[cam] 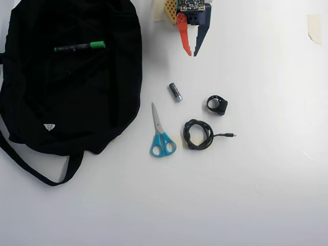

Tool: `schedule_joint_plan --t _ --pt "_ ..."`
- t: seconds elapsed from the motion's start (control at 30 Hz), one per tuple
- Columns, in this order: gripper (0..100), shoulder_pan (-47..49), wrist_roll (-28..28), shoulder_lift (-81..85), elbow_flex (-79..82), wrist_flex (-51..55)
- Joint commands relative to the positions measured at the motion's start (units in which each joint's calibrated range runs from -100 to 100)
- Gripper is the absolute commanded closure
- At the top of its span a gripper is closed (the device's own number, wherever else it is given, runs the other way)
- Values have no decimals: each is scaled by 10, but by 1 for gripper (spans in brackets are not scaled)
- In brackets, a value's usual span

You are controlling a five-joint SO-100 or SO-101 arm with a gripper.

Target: Put the green marker into the black bag

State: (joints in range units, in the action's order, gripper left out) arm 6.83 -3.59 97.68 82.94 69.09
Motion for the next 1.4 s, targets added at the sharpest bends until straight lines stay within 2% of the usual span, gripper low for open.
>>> schedule_joint_plan --t 0.0,0.3,1.37 --pt "98 6 7 20 36 9" --pt "97 21 7 20 163 13" --pt "98 15 7 19 163 32"
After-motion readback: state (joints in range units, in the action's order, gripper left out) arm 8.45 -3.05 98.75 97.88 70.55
